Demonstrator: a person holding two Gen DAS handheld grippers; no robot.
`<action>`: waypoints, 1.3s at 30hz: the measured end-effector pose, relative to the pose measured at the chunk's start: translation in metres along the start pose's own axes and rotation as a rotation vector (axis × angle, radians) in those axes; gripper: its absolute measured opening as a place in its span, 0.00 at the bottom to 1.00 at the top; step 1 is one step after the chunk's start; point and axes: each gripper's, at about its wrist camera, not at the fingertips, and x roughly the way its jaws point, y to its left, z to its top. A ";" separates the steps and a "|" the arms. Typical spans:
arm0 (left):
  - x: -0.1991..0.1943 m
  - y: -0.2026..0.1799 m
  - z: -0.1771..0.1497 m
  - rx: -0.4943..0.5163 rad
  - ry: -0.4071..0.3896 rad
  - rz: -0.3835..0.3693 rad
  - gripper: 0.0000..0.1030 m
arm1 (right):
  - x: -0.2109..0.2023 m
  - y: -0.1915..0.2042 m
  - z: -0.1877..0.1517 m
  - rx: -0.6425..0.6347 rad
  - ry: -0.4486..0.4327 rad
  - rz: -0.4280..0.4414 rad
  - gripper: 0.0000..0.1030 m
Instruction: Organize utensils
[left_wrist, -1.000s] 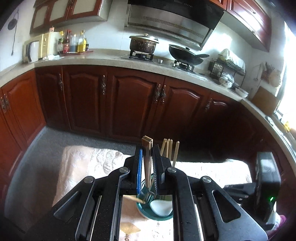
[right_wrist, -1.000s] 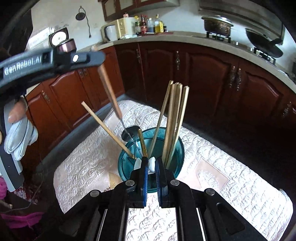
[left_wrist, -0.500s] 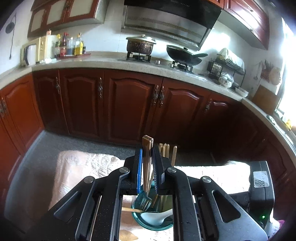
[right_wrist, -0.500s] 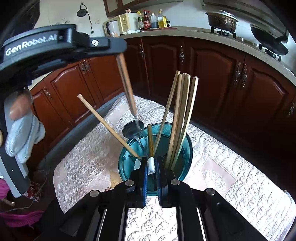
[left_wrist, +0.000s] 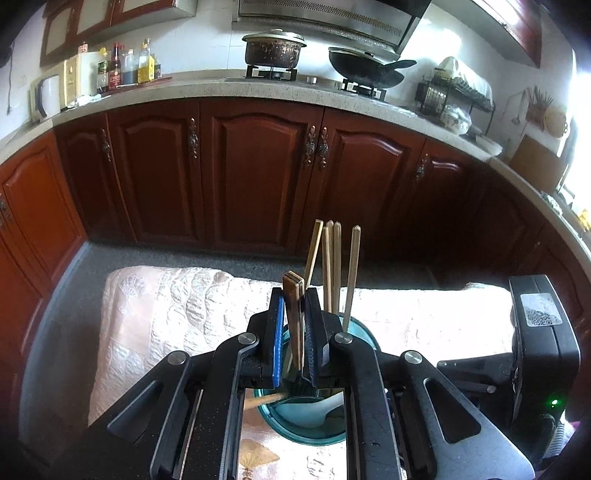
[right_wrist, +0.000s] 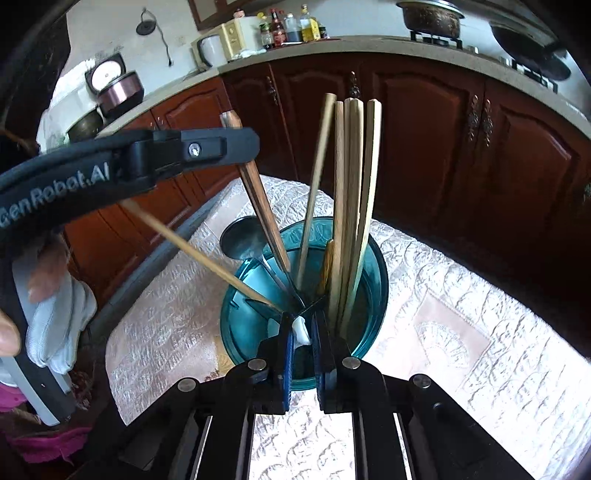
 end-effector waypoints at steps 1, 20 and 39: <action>0.002 0.000 -0.001 -0.001 0.007 -0.002 0.09 | 0.000 -0.003 -0.001 0.019 -0.009 0.007 0.08; -0.028 -0.004 -0.015 0.005 0.010 -0.014 0.43 | -0.053 -0.016 -0.033 0.217 -0.132 0.020 0.29; -0.068 -0.010 -0.065 0.037 -0.052 0.082 0.45 | -0.079 0.005 -0.049 0.272 -0.210 -0.124 0.35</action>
